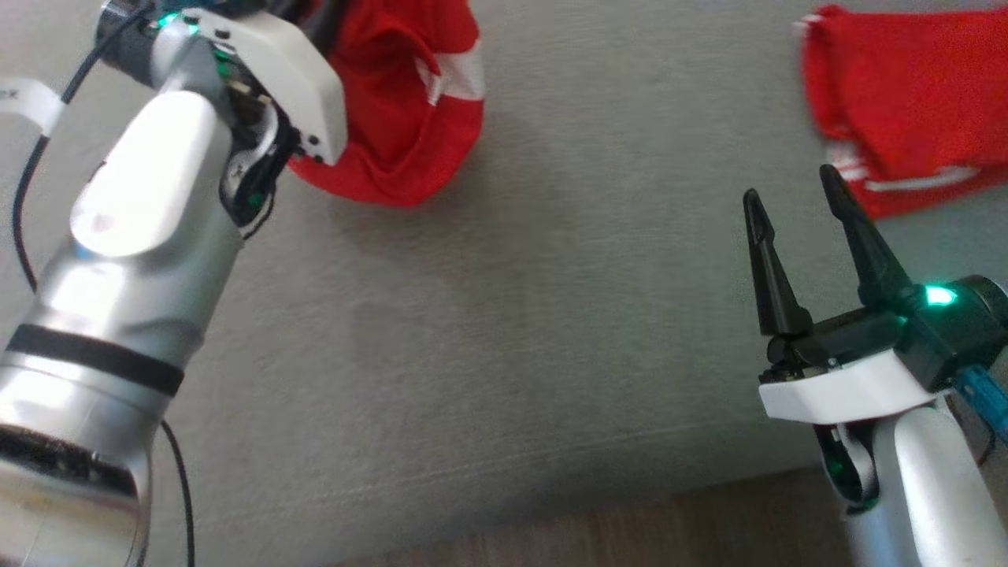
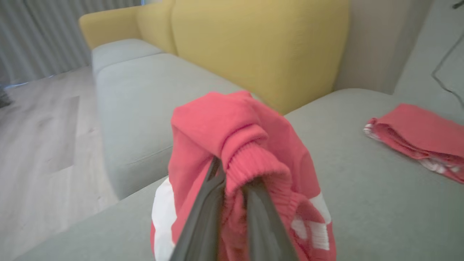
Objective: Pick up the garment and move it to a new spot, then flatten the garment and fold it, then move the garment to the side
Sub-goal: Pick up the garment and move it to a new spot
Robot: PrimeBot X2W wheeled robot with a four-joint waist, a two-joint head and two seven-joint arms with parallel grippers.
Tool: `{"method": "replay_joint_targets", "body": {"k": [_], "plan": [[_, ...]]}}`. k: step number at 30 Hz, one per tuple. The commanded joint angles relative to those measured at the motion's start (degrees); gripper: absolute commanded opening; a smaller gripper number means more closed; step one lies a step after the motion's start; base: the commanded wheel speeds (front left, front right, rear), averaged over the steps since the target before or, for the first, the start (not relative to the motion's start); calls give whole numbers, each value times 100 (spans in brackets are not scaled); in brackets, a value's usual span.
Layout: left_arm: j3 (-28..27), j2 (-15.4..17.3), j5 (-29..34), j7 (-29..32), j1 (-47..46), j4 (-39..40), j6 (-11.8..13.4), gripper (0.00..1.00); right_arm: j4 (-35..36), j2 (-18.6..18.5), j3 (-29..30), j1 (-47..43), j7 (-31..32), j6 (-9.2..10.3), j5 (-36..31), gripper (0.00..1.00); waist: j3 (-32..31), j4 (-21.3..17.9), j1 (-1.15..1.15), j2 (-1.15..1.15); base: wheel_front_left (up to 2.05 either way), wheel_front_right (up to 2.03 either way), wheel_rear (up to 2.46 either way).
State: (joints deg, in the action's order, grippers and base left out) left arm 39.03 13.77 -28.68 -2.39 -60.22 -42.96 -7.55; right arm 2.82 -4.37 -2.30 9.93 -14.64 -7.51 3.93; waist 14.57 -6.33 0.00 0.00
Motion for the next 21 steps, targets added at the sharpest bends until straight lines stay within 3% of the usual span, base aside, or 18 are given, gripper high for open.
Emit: {"method": "replay_joint_targets", "body": {"k": [1, 8, 14, 15, 16, 17, 18, 21], "plan": [[-117, 248, -55, 45, -185, 240, 7, 0, 224, 37, -118, 40, -36, 2, 36, 100, -149, -493, 0, 0, 0, 0, 0], [404, 460, 5, 780, 68, 699, 22, 0, 269, 118, -141, 113, -36, 2, 124, 100, 88, -1269, 0, 0, 0, 0, 0], [736, 394, 366, 784, 255, 163, 346, 0, 280, 145, -338, 355, -36, 2, 340, 100, 507, -1663, 0, 0, 0, 0, 0], [763, 347, 411, 689, 275, 17, 413, 29, 288, 146, -368, 384, -36, 2, 390, 100, 563, -1684, 0, 0, 0, 0, 0], [772, 285, 418, 580, 302, -124, 447, 42, 293, 146, -396, 403, -36, 2, 430, 100, 603, -1687, 0, 0, 0, 0, 0], [761, 224, 403, 444, 333, -267, 473, 67, 287, 147, -427, 415, -36, 2, 459, 100, 630, -1681, 0, 0, 0, 0, 0], [715, 161, 373, 256, 364, -397, 530, 100, 274, 147, -450, 422, -36, 2, 481, 100, 640, -1665, 0, 0, 0, 0, 0], [530, -96, 218, -468, 516, -696, 686, 100, 197, 148, -471, 395, -36, 2, 514, 100, 555, -1524, 0, 0, 0, 0, 0]]}}
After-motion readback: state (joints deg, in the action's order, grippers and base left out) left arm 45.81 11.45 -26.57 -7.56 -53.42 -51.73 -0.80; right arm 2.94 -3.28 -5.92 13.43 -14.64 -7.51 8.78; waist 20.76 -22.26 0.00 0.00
